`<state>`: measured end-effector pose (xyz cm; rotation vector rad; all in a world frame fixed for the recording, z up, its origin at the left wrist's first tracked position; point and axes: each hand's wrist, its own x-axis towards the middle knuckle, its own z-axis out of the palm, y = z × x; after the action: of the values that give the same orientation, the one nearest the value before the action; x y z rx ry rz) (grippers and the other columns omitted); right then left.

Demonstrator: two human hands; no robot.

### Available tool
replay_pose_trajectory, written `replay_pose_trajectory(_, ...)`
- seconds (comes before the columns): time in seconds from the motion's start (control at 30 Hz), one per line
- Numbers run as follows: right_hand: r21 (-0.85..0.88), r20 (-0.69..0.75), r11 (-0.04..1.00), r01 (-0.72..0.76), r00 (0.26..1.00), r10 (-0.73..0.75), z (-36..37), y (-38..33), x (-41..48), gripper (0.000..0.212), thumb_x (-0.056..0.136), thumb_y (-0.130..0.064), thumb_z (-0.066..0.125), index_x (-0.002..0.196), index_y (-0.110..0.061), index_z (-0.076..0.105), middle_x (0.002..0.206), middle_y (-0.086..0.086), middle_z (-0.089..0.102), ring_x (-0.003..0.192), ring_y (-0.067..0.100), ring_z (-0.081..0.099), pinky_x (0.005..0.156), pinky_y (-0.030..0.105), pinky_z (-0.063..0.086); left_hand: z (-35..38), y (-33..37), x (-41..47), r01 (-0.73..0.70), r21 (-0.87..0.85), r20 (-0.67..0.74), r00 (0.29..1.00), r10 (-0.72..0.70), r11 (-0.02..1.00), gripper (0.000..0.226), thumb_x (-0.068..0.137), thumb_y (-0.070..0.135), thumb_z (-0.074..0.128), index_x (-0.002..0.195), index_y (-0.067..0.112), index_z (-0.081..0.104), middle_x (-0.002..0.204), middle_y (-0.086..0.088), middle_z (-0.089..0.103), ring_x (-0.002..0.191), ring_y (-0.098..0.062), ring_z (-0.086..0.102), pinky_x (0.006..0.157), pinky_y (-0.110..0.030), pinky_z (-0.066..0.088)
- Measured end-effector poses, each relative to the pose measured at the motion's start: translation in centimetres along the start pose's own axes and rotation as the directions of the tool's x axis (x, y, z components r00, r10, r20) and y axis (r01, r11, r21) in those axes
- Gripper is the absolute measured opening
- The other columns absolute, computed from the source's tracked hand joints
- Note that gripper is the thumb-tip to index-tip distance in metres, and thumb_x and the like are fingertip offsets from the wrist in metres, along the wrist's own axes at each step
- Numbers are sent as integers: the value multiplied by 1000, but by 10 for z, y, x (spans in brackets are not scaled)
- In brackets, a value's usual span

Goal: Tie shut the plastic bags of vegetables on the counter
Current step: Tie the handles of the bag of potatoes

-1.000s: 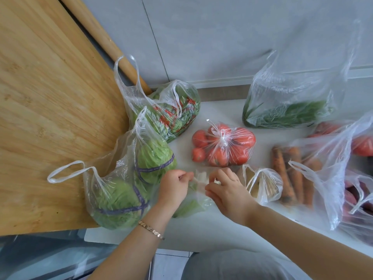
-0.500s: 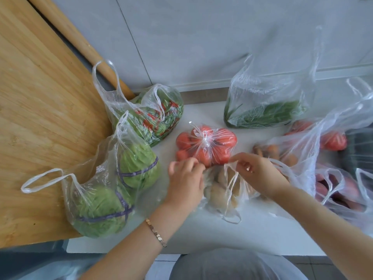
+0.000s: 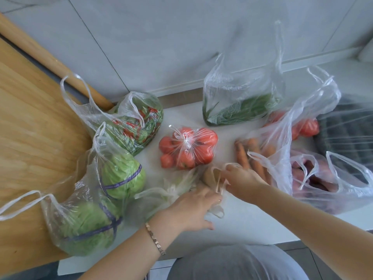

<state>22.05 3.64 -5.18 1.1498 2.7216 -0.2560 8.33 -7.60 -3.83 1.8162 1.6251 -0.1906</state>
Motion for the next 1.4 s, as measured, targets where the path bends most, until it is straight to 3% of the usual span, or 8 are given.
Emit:
replay_pose_trajectory(0.33, 173, 225, 975, 136, 959, -174, -43, 36, -3, 30, 89, -44, 50, 69, -23, 55, 89, 8, 61, 98, 25, 55, 92, 29, 36, -22, -21, -22, 28, -252, -437, 889, -139, 967, 19, 89, 13, 52, 99, 7, 67, 97, -7, 65, 85, -24, 62, 75, -34, 47)
replay_pose_trajectory(0.4, 294, 97, 951, 94, 987, -128, -57, 38, 0, 38, 91, -37, 47, 58, -19, 45, 71, 6, 51, 75, 21, 48, 67, 24, 30, -35, -31, -29, 22, -218, -513, 848, -134, 976, 17, 88, 12, 55, 97, 7, 69, 91, -6, 66, 79, -23, 63, 72, -39, 52)
replay_pose_trajectory(0.57, 576, -186, 788, 216, 974, -131, -72, 28, -9, 32, 86, -29, 59, 54, -22, 58, 96, -1, 54, 85, 9, 50, 83, 22, 36, -36, -35, -30, 16, -318, -754, 601, -264, 948, 10, 86, 16, 58, 86, 7, 64, 79, 1, 62, 68, -14, 58, 62, -23, 46)
replay_pose_trajectory(0.73, 797, -22, 584, 155, 973, -228, -78, -8, -38, 12, 87, -14, 60, 85, -7, 68, 88, 16, 60, 105, 7, 31, 78, -13, 18, -16, -9, -20, -252, -879, -468, 620, -630, 405, 8, 91, 4, 48, 87, 9, 53, 87, -2, 66, 83, -6, 64, 78, -17, 50)
replay_pose_trajectory(0.93, 945, -101, 301, 130, 989, -110, -40, -16, -33, 41, 65, -19, 59, 41, -23, 26, 79, 10, 60, 67, -2, 55, 65, 13, 40, -17, -26, -28, -429, -889, -164, 625, -763, -160, 19, 94, 8, 41, 76, 12, 44, 65, -12, 67, 65, -22, 66, 66, -28, 56)
replay_pose_trajectory(1.13, 842, -179, 533, 80, 974, 137, -28, -5, -21, 58, 63, 20, 44, 49, -34, 29, 82, 3, 57, 74, -1, 53, 73, 0, 35, -16, -37, -39, -371, -922, -155, 613, -774, -109, 24, 95, 8, 40, 71, 10, 43, 48, -3, 63, 54, -15, 67, 65, -33, 48)
replay_pose_trajectory(1.27, 592, -133, 806, 1, 987, 96, -19, 14, -18, 43, 68, 12, 45, 57, -29, 40, 83, 2, 63, 78, 22, 55, 84, 29, 44, -16, -34, -38, -344, -938, -185, 601, -778, -42, 26, 94, 6, 43, 68, 9, 49, 50, -2, 66, 55, -12, 68, 66, -32, 47)
replay_pose_trajectory(1.4, 509, 98, 844, -172, 985, 142, -33, 25, -12, 40, 80, 9, 41, 113, -10, 53, 100, 16, 58, 80, 17, 44, 69, 10, 34, -16, -30, -37, -341, -940, -206, 610, -765, -19, 32, 93, 10, 46, 66, 8, 62, 66, -4, 72, 74, -19, 69, 78, -33, 52)
